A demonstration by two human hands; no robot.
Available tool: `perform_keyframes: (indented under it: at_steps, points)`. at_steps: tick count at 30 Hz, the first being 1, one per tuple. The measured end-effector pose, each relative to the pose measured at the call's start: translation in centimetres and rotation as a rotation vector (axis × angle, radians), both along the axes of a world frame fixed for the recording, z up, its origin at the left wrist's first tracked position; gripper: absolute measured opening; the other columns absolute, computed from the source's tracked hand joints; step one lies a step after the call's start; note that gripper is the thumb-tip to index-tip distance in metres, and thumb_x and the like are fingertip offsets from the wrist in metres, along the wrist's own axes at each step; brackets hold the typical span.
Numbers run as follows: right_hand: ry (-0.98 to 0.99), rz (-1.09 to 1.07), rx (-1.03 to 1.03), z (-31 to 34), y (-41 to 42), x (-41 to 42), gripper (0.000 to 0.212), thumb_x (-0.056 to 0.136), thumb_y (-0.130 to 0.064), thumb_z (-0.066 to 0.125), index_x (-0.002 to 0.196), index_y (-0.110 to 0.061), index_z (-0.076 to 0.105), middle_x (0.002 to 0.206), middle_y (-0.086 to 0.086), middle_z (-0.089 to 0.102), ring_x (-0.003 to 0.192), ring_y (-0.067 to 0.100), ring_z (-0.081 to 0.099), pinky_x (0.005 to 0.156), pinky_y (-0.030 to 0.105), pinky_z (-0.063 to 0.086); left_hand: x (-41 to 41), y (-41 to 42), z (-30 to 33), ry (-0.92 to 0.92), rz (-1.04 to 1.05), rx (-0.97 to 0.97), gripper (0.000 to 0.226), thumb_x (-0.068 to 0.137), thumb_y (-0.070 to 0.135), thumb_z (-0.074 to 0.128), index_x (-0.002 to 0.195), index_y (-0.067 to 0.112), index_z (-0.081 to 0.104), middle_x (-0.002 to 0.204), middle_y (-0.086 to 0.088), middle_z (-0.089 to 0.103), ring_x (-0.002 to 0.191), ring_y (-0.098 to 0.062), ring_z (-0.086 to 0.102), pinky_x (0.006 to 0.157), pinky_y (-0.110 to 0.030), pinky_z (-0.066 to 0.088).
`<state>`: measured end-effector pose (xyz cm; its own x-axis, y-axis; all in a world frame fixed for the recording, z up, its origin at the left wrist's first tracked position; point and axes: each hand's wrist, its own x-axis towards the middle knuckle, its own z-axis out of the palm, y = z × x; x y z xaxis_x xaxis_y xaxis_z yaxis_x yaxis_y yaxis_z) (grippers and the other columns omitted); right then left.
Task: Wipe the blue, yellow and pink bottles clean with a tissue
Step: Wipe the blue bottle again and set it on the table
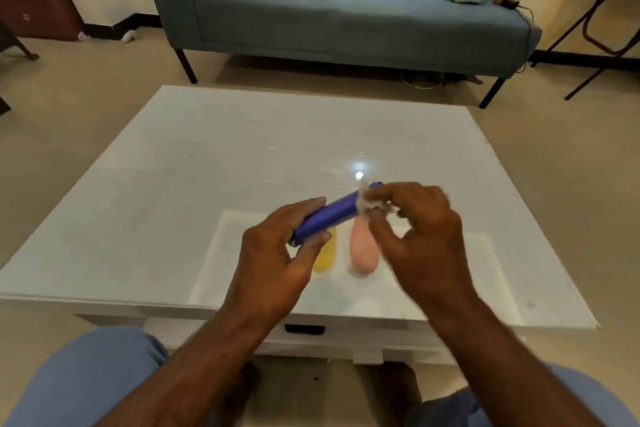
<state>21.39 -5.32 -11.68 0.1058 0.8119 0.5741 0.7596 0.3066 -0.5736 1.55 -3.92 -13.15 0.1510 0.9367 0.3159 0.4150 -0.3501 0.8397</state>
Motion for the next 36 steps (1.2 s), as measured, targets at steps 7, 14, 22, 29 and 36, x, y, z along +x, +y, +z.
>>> perform_keyframes:
  at_steps: [7,14,22,29,36]
  points:
    - [-0.044,0.243,0.041,-0.3,-1.5,-2.7,0.025,0.09,-0.007,0.077,0.114,-0.012,0.076,0.112,-0.001,0.075,0.104,0.015,0.068,0.094,0.024,0.055,0.5,-0.2,0.2,-0.112,-0.007,-0.119,0.043,0.086,0.041,0.068,0.128,0.041,0.063,0.113,0.022,0.07,0.105,-0.001,0.066,0.089,-0.014,0.054]
    - [0.111,-0.04,0.024,-0.1,1.2,1.5,0.021,0.092,-0.013,0.079,0.112,-0.013,0.075,0.109,-0.002,0.074,0.098,0.018,0.067,0.079,0.044,0.062,0.7,-0.3,1.2,-0.448,0.007,-0.432,0.039,0.077,0.047,0.07,0.115,0.04,0.064,0.108,0.01,0.073,0.098,-0.017,0.075,0.078,-0.03,0.062]
    - [0.017,0.213,0.066,-1.0,-0.8,-1.9,0.032,0.094,-0.031,0.074,0.121,-0.014,0.072,0.119,0.0,0.074,0.111,0.014,0.066,0.096,0.016,0.055,0.9,0.0,1.4,-0.863,-0.058,-0.768,0.056,0.073,0.031,0.069,0.125,0.012,0.062,0.118,-0.015,0.072,0.102,-0.033,0.073,0.078,-0.037,0.063]
    - [0.235,0.243,-0.013,0.1,-0.8,-1.2,0.024,0.094,-0.027,0.078,0.114,-0.015,0.073,0.111,-0.009,0.073,0.104,0.01,0.07,0.084,0.016,0.058,1.2,-0.6,1.2,-0.794,-0.106,-0.82,0.048,0.076,0.036,0.068,0.12,0.016,0.066,0.106,-0.009,0.077,0.095,-0.026,0.074,0.077,-0.034,0.062]
    - [0.342,0.194,-0.033,0.4,-0.2,-0.3,0.033,0.095,-0.025,0.077,0.128,-0.021,0.069,0.12,-0.008,0.073,0.109,0.014,0.071,0.088,0.021,0.061,1.2,-0.5,1.5,-0.668,-0.116,-0.824,0.046,0.07,0.04,0.068,0.111,0.02,0.066,0.094,-0.001,0.079,0.092,-0.025,0.075,0.075,-0.032,0.061]
